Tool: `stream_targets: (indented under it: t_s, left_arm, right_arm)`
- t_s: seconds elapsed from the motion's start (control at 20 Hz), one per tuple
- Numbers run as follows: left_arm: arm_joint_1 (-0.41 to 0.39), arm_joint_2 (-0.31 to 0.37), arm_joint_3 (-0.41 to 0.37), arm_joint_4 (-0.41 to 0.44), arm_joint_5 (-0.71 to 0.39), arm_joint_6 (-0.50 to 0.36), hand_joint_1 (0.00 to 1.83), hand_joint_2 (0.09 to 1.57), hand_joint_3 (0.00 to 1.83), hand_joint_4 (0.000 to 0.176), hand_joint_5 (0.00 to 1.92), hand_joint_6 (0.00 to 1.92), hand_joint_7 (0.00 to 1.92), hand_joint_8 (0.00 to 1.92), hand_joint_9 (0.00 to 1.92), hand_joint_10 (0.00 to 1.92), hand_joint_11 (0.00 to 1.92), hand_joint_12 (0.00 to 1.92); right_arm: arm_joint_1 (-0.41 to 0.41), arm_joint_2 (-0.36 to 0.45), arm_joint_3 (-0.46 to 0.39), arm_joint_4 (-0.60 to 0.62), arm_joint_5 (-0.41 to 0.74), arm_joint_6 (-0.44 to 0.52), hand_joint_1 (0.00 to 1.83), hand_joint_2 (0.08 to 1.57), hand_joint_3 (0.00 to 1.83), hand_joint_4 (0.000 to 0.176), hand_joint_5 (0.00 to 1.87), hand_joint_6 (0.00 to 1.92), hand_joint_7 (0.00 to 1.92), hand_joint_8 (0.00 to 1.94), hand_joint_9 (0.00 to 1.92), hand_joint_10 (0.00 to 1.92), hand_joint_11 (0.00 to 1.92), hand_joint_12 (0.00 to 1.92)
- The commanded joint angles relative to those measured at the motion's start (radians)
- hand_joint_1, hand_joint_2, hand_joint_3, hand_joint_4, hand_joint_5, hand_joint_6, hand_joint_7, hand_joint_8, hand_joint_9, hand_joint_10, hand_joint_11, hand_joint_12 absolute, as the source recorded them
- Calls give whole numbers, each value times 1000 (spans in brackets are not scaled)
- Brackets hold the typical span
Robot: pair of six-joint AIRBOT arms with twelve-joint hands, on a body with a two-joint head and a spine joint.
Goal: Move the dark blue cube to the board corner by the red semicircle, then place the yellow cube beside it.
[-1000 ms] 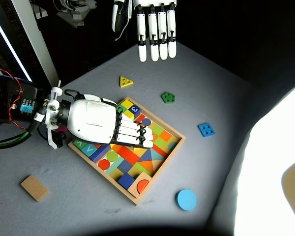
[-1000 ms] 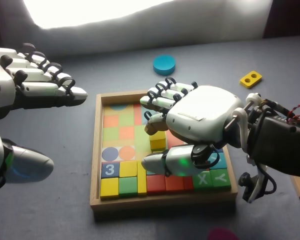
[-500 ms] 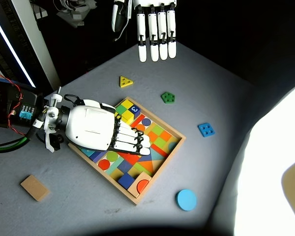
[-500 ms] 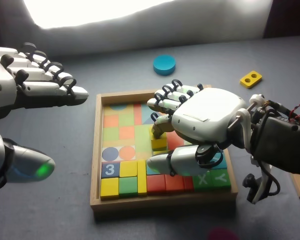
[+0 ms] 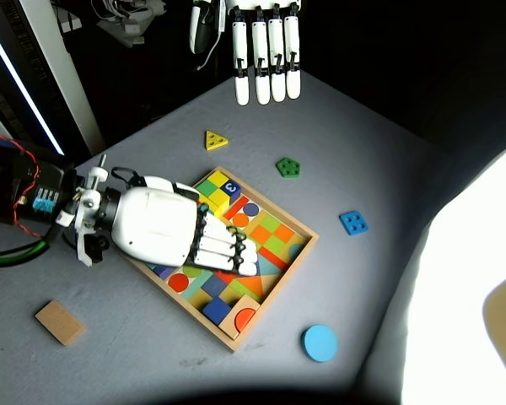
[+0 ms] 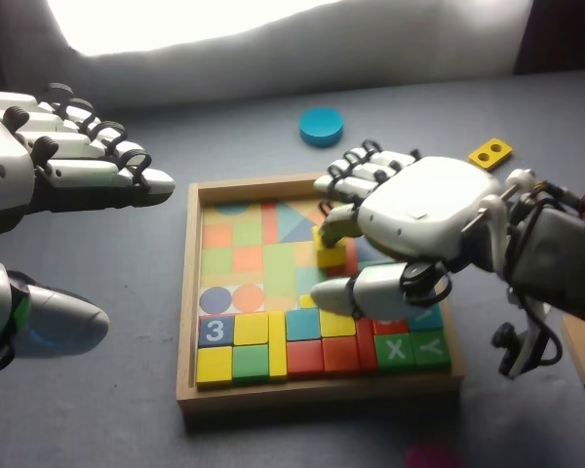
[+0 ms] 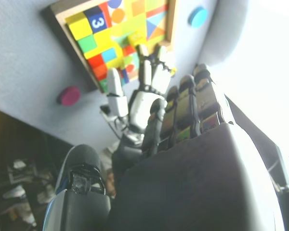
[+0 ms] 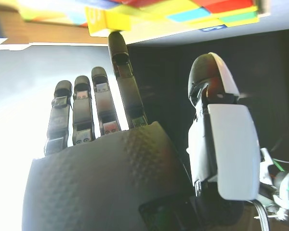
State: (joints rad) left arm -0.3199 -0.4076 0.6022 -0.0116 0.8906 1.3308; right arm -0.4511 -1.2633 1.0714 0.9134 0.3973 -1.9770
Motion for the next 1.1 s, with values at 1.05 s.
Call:
stream_targets:
  t_s: [1.05]
  left_arm:
    - [-7,0,3,-3,-90,0,0,1274,1,37,0,0,0,0,0,0,7,3]
  right_arm:
    - [5,24,56,68,69,-63,0,1184,1,0,516,301,83,5,0,0,0,0]
